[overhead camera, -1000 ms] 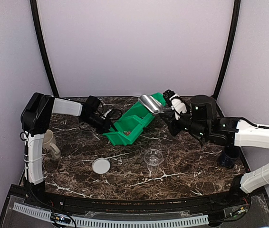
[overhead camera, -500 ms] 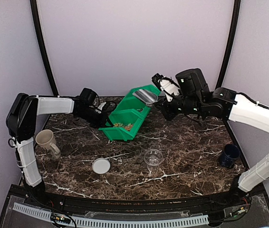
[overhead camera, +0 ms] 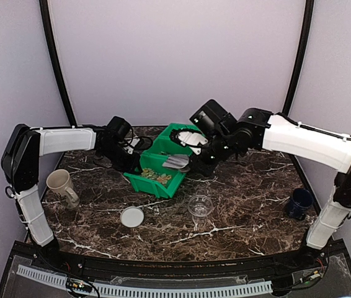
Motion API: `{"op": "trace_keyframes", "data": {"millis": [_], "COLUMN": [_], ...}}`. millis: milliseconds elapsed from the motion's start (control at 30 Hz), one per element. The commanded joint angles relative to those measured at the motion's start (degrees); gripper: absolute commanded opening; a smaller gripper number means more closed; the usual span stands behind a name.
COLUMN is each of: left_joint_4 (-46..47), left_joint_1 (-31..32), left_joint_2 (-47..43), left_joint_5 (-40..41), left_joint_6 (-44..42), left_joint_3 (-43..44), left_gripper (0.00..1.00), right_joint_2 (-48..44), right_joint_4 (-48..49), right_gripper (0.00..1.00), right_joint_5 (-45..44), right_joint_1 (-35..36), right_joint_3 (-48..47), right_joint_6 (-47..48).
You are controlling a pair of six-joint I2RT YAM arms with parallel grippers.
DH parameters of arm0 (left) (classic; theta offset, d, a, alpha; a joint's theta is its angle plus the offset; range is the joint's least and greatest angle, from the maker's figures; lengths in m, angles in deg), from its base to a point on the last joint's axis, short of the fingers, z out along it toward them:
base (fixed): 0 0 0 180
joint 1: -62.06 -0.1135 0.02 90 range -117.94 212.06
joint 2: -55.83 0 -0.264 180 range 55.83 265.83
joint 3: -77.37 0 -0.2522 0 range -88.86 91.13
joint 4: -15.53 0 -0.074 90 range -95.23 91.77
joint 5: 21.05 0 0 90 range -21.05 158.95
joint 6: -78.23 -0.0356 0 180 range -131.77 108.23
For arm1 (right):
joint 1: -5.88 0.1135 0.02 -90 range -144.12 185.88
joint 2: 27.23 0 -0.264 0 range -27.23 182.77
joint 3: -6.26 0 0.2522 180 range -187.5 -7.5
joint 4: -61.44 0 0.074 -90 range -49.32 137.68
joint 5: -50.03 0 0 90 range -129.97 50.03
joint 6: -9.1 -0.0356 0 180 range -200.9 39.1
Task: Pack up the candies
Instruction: Hold the plate at the center of the board.
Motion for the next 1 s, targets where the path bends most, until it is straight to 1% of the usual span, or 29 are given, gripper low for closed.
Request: {"op": "trace_keyframes", "data": {"millis": [0, 133, 433, 667, 967], "left_joint_4": [4.8, 4.7, 5.9, 7.8, 6.7], "left_joint_1": [0.6, 0.8, 1.6, 1.6, 2.4], "left_joint_2": [-5.4, -5.1, -4.6, -4.5, -4.1], "left_joint_5": [3.9, 7.4, 10.7, 8.6, 9.8], "left_joint_6": [-2.8, -2.9, -2.4, -2.3, -3.4], "left_joint_3": [1.3, 0.5, -0.7, -1.3, -0.6], "left_gripper": [0.00, 0.00, 0.00, 0.00, 0.00], "right_joint_2": [4.2, 7.6, 14.4, 19.1, 24.4], "right_joint_4": [-7.2, -9.4, -14.2, -17.8, -20.7], "right_gripper": [0.00, 0.00, 0.00, 0.00, 0.00], "right_joint_5": [-0.6, -1.1, -1.8, -1.7, -3.3], "right_joint_1": [1.3, 1.4, 1.6, 2.2, 3.0], "right_joint_3": [-4.9, -8.0, -16.0, -20.8, -26.3], "right_joint_6": [2.4, 2.8, 4.4, 5.8, 7.3]}}
